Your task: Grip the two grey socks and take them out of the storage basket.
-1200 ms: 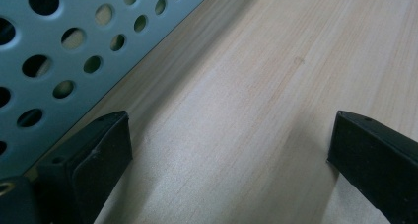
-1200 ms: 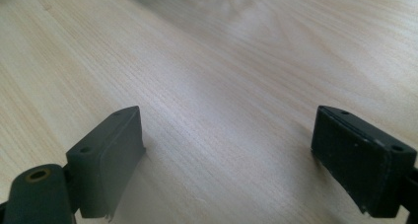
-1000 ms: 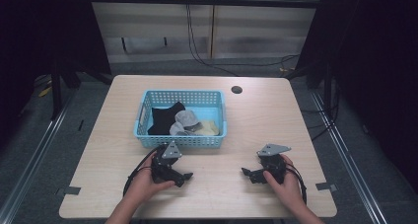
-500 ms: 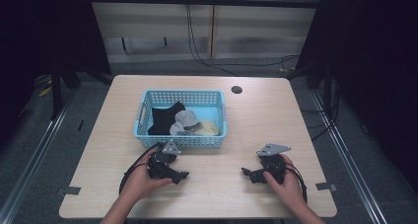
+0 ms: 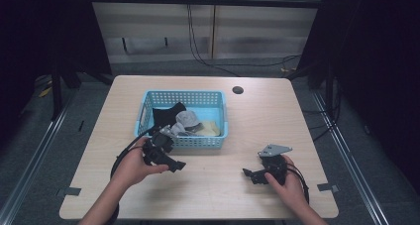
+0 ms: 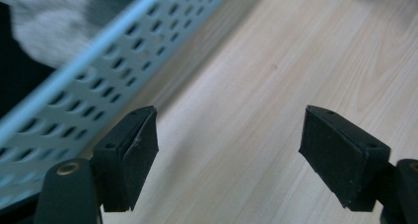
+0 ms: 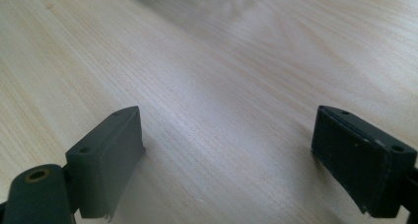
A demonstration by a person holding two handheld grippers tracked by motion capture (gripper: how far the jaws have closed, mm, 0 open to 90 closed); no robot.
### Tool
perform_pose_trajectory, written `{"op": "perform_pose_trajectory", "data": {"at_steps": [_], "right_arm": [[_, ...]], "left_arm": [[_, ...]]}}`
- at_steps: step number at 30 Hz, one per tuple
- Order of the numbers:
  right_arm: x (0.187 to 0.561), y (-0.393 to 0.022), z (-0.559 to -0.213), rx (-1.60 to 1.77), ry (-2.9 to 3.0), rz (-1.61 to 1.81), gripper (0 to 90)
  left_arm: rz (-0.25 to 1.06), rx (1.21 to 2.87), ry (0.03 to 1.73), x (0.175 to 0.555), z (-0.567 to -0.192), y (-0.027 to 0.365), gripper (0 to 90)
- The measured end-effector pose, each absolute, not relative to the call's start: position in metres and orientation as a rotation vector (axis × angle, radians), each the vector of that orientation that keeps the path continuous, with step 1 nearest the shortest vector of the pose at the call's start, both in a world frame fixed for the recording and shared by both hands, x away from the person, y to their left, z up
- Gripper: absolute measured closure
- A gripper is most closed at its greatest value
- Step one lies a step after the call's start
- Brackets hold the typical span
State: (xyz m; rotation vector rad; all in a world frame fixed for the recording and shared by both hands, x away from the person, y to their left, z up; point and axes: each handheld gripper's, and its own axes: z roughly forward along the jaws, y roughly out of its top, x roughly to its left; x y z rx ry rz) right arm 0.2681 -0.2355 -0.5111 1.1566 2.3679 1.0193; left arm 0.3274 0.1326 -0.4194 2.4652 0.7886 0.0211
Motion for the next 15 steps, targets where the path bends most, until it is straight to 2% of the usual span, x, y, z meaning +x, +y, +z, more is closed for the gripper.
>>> {"op": "perform_pose_trajectory", "data": {"at_steps": [8,15], "right_arm": [[0.268,-0.236,-0.511,1.155,2.368,1.019,11.6],[0.268,-0.236,-0.511,1.156,2.368,1.02,11.6]], "left_arm": [[0.029,2.449,0.867,0.35,-0.392,0.135,22.5],[0.051,2.441,0.933,0.374,-0.388,0.13,24.4]]}}
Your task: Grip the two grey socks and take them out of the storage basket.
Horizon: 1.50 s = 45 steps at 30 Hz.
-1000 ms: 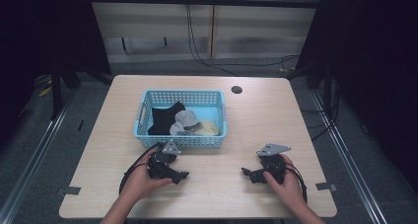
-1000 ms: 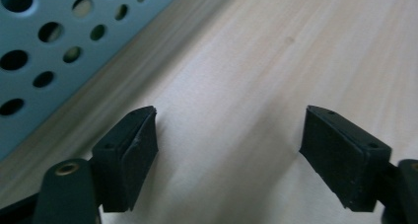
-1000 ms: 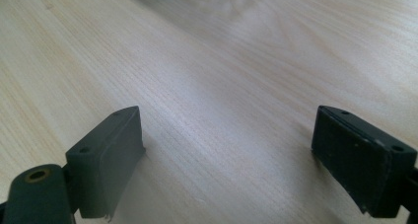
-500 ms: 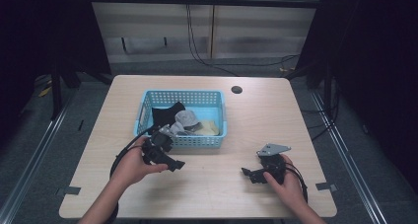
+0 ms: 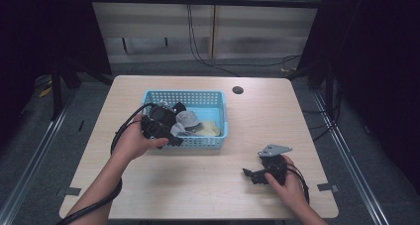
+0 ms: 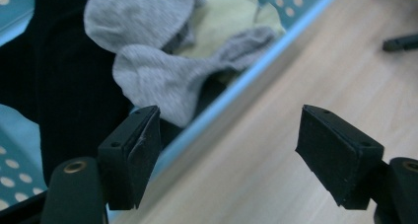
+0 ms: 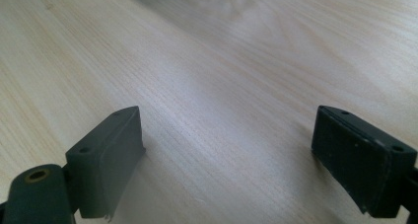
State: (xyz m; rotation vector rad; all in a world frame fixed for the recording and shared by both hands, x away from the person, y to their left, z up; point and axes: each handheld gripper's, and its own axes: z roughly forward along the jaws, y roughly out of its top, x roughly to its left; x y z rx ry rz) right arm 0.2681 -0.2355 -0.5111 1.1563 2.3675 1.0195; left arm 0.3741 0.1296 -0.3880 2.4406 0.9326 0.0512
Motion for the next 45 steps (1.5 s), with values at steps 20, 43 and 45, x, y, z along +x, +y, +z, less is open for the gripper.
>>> {"op": "perform_pose_trajectory", "data": {"at_steps": [20,43,45], "right_arm": [[0.268,-0.235,-0.511,1.155,2.364,1.019,11.6],[0.268,-0.235,-0.511,1.159,2.366,1.02,11.7],[0.268,-0.235,-0.511,1.16,2.366,1.02,11.6]], "left_arm": [[0.01,2.362,1.241,0.437,-0.426,0.118,26.9],[-0.061,2.487,1.235,0.44,-0.437,0.116,79.2],[-0.045,2.489,1.222,0.44,-0.432,0.115,80.6]]}}
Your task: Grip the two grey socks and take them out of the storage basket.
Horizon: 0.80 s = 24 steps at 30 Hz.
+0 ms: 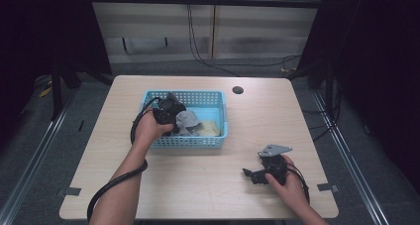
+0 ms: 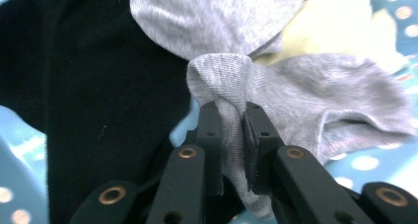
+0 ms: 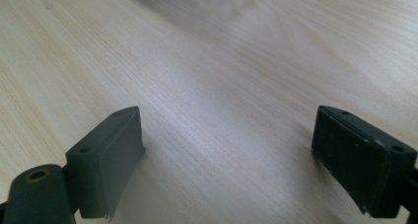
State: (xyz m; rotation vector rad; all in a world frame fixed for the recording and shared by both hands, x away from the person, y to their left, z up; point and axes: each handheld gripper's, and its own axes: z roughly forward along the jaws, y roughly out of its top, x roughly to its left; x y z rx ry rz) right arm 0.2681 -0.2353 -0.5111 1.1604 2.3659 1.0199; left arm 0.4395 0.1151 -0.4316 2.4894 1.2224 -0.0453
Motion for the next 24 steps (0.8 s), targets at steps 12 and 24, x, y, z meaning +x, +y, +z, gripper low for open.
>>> {"op": "perform_pose_trajectory", "data": {"at_steps": [12,24], "right_arm": [[0.268,-0.235,-0.511,1.156,2.364,1.022,11.6],[0.268,-0.235,-0.511,1.156,2.364,1.02,11.6]], "left_arm": [[-0.029,2.483,1.166,0.436,-0.393,0.116,81.9],[-0.044,2.483,1.127,0.437,-0.361,0.118,82.2]]}}
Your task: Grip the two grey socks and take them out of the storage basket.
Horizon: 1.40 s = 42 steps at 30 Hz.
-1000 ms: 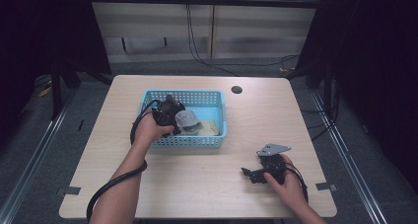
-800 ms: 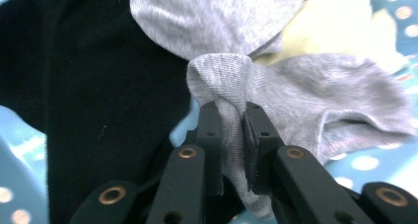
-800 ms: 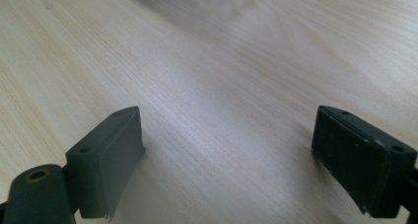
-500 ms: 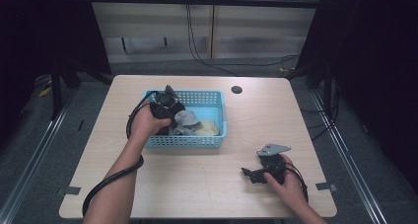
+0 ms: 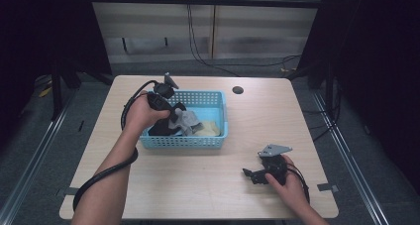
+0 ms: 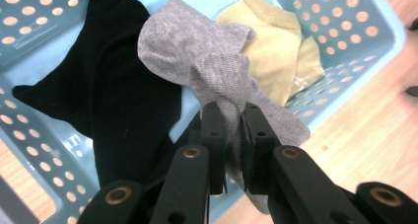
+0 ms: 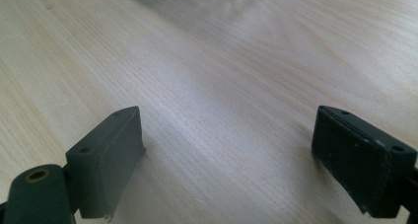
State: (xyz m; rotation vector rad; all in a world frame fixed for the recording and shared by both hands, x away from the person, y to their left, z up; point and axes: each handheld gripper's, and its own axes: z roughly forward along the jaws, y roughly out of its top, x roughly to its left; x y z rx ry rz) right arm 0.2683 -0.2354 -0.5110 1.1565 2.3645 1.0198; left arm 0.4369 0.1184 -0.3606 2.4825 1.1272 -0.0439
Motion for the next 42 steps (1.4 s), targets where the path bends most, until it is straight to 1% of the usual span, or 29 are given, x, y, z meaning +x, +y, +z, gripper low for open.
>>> {"op": "perform_pose_trajectory", "data": {"at_steps": [3,10,16,28,35,41,42], "right_arm": [[0.268,-0.235,-0.511,1.157,2.365,1.02,11.6],[0.268,-0.235,-0.511,1.156,2.365,1.02,11.7],[0.268,-0.235,-0.511,1.156,2.365,1.02,11.6],[0.268,-0.235,-0.511,1.155,2.366,1.02,11.6],[0.268,-0.235,-0.511,1.155,2.365,1.022,11.6],[0.268,-0.235,-0.511,1.155,2.365,1.022,11.6],[0.268,-0.235,-0.511,1.155,2.365,1.022,11.6]], "left_arm": [[-0.046,2.473,1.122,0.437,-0.355,0.12,82.3],[-0.099,2.449,1.101,0.436,-0.337,0.123,82.4],[-0.138,2.465,1.067,0.431,-0.329,0.124,82.4],[-0.145,2.506,1.03,0.421,-0.302,0.124,82.4],[-0.169,2.524,1.0,0.412,-0.299,0.124,82.3],[-0.191,2.543,0.935,0.392,-0.306,0.12,82.3],[-0.198,2.56,0.912,0.385,-0.312,0.118,82.2]]}}
